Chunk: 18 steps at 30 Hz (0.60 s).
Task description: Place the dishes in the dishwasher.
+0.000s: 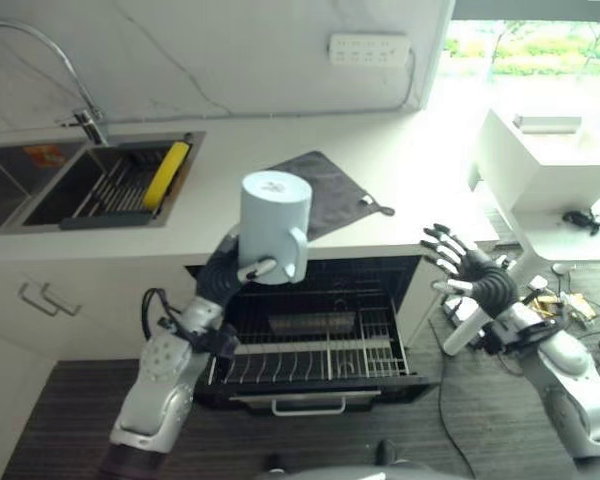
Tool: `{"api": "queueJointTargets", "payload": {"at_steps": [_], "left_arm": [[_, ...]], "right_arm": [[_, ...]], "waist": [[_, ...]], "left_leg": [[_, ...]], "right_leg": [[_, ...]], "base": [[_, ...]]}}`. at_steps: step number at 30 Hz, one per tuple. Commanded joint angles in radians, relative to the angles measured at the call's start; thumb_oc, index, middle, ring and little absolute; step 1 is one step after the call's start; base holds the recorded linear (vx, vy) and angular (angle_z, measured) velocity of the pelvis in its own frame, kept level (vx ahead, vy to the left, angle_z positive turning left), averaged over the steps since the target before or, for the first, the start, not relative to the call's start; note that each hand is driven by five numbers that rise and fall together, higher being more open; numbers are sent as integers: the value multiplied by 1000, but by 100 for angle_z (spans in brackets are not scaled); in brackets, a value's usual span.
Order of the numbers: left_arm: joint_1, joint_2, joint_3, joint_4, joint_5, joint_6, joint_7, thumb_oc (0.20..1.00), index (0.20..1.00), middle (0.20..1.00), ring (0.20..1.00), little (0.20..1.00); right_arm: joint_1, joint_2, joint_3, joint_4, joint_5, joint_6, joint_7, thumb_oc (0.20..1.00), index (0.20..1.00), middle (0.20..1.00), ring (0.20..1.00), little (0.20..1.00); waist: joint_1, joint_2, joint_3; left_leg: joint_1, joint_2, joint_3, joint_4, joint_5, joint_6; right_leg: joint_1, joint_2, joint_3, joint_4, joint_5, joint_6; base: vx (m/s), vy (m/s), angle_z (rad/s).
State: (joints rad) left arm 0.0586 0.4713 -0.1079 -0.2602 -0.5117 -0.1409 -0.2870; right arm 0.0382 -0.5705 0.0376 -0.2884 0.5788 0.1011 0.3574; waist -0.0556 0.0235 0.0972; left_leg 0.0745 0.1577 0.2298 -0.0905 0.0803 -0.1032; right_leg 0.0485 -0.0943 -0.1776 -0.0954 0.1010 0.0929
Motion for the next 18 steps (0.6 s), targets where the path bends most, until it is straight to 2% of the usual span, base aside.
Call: {"api": "queueJointTargets", "payload": {"at_steps": [1,4,5,7,14,18], "left_arm": [[-104,38,-41,28,-84,15,-93,200,200,200,200,200],[-132,39,-87,54,-146,86,-215,200,200,200,200,200],[-149,30,-117,75,-235,142,-293,200,200,200,200,200],[-162,18,-133,98,-284,166,-332,200,200,200,200,200],[-180,7,-126,167,-315,169,-390,200,200,200,200,200],[-175,-2,-116,178,-314,185,-416,200,200,200,200,200]], "right_arm": [[-109,-12,10,-35,101,-22,60,1000,1000,1000,1000,1000],[-157,-17,39,-15,149,-45,103,1000,1000,1000,1000,1000],[-197,-10,65,-4,193,-60,172,1000,1000,1000,1000,1000],[-217,-3,89,-9,205,-57,217,1000,1000,1000,1000,1000],[-305,0,98,55,268,-17,260,1000,1000,1000,1000,1000],[-317,24,98,64,352,56,296,1000,1000,1000,1000,1000]], "waist": [[5,-27,-44],[8,-22,-54],[12,-18,-60],[16,-17,-65],[27,-21,-78],[34,-24,-80]], "left_leg": [[-1,-6,-41,3,-63,15],[2,-4,-42,3,-66,12],[5,-5,-43,3,-70,12],[9,-4,-41,3,-74,11],[14,-8,-49,3,-80,10],[16,-8,-49,3,-82,10]], "right_leg": [[45,-29,-12,8,-84,48],[46,-30,-17,8,-85,48],[49,-32,-20,8,-88,48],[52,-34,-23,8,-89,49],[58,-37,-28,8,-92,48],[61,-40,-35,8,-93,49]], "base": [[-34,-36,2],[-46,-39,1],[-54,-25,0],[-28,-13,0],[-5,-3,0],[-8,-5,0]]}}
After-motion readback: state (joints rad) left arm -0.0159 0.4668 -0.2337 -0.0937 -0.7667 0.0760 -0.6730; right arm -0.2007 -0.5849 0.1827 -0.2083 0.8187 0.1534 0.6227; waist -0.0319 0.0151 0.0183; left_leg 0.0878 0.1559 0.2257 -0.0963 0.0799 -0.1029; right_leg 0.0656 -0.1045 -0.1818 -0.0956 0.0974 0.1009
